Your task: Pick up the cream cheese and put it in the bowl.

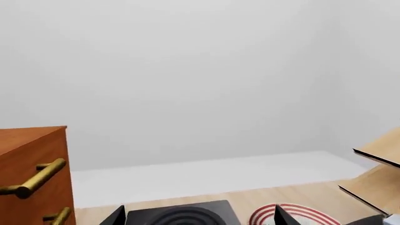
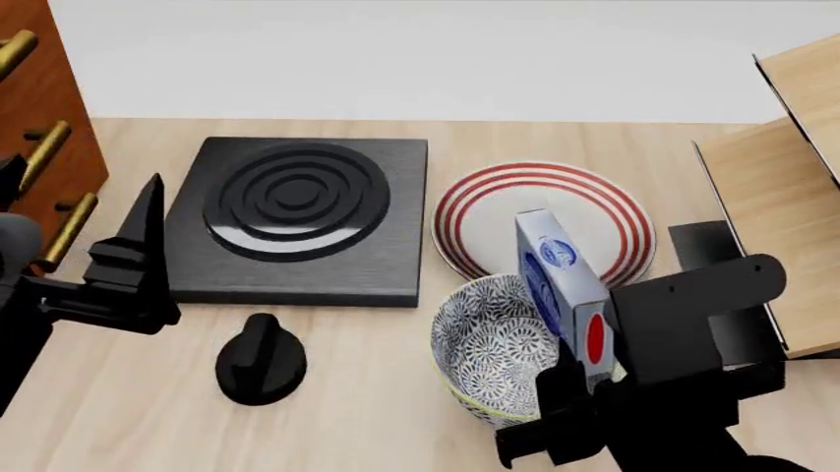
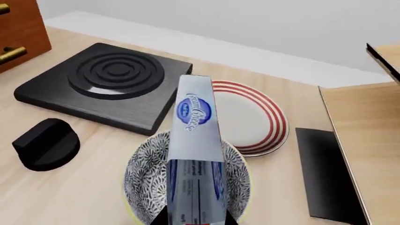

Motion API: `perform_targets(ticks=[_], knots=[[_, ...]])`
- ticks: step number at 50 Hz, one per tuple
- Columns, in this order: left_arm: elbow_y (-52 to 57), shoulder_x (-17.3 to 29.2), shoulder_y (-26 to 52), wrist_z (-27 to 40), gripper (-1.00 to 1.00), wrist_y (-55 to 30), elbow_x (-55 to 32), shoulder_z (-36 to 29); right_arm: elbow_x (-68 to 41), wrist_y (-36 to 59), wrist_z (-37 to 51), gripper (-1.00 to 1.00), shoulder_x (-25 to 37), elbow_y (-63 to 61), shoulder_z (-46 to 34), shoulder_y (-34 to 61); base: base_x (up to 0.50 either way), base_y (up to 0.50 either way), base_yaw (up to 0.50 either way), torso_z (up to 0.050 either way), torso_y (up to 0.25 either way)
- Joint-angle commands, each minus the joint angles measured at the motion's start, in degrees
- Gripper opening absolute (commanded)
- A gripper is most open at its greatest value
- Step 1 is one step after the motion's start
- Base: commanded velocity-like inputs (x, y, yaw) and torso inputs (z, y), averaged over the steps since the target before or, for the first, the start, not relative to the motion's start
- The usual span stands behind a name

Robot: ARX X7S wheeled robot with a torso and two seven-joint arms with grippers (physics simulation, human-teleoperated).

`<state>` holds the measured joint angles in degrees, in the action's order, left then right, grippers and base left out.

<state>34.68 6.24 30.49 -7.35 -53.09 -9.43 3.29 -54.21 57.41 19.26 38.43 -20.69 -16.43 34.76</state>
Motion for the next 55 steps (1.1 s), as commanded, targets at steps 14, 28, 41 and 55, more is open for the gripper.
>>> perform_targets(ticks=[14,28,41,55], knots=[[-4.6,0.7,-0.3,1.3,1.0,3.4,0.1,-1.3,-7.1,11.6,4.5,-1.0,-2.1,4.6,1.5,5.1,0.0,0.0,0.0,0.0,0.001],[-5.9,1.1,-0.8,1.9,1.0,5.0,-0.2,-2.3,-7.8,13.6,6.7,-1.0,-3.7,7.8,1.2,7.4,0.0,0.0,0.0,0.001,0.001],[-5.4,1.8,-0.7,2.2,1.0,3.9,-1.3,-2.3,-7.9,14.6,7.7,-1.0,-4.2,9.2,0.2,8.4,0.0,0.0,0.0,0.0,0.0],[-6.0,2.5,-1.2,2.7,1.0,5.0,-1.5,-2.5,-6.1,14.5,6.7,-1.0,-5.4,12.4,-2.9,10.0,0.0,0.0,0.0,0.0,0.001]])
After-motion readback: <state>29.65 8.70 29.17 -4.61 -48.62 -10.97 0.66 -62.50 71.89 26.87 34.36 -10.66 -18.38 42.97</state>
